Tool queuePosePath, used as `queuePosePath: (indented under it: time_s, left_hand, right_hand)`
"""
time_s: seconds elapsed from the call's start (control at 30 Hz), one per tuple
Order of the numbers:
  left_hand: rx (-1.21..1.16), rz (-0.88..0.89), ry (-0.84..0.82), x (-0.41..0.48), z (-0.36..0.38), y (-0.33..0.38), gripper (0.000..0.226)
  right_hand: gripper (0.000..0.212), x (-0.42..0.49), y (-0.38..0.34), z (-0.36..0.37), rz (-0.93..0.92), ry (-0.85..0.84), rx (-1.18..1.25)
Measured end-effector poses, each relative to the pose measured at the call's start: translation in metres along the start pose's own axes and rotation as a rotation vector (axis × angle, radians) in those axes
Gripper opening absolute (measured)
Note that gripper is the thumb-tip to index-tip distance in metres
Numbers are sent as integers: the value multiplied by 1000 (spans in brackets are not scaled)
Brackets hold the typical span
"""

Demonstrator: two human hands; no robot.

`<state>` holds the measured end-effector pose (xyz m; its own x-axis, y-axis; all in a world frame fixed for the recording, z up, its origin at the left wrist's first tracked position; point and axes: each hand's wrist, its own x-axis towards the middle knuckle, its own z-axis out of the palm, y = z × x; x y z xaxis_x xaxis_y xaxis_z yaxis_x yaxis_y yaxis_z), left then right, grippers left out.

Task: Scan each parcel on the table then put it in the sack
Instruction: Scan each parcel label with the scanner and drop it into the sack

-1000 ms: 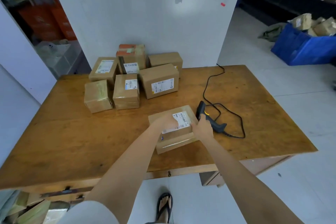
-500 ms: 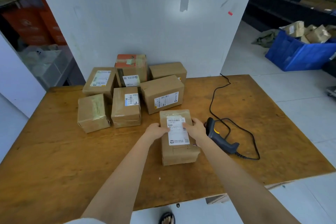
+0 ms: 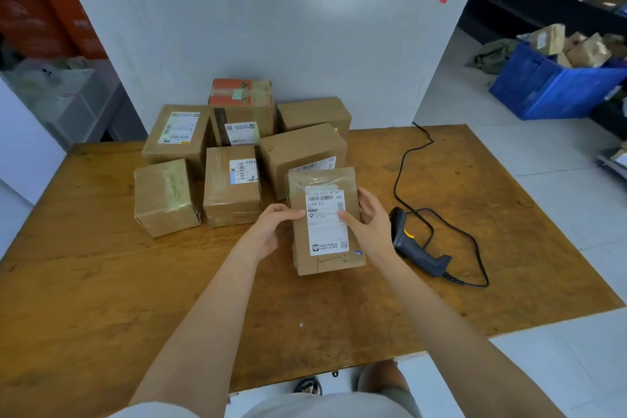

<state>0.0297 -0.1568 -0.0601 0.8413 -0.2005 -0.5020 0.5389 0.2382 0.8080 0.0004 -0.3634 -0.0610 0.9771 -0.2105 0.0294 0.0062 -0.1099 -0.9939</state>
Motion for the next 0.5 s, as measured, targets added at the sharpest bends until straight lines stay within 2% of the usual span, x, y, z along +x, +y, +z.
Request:
queuePosePath:
  time_s: [0.07,0.13,0.2,0.27,0.33,0.43,0.5]
  left_hand:
    - [9,-8,-8,5,-2,-3,55]
    - [29,-28,-16,8,-3,-6,68]
    - [77,-33,-6,9,-6,-7,85]
    - [94,-27,5,10,-8,-9,104]
    - [85,-29,-14,9,-8,-9,116]
    - [61,-27,-56,10,-7,-10,115]
    - [53,-23,-71,11,-4,-9,109]
  right_hand:
    - [58,0,-2,0,-35,-39,-11]
    - [49,1,-2,-5,-60,-44,-98]
    - [37,1,2,-21,-72,58,-308]
    - [36,1,14,-47,-55,201,-620]
    - [44,0,29,-70,116,204,-892]
    - [69,-6,49,-85,432,54,-1091]
    - [73,-6,59,-88,459,29,-1174]
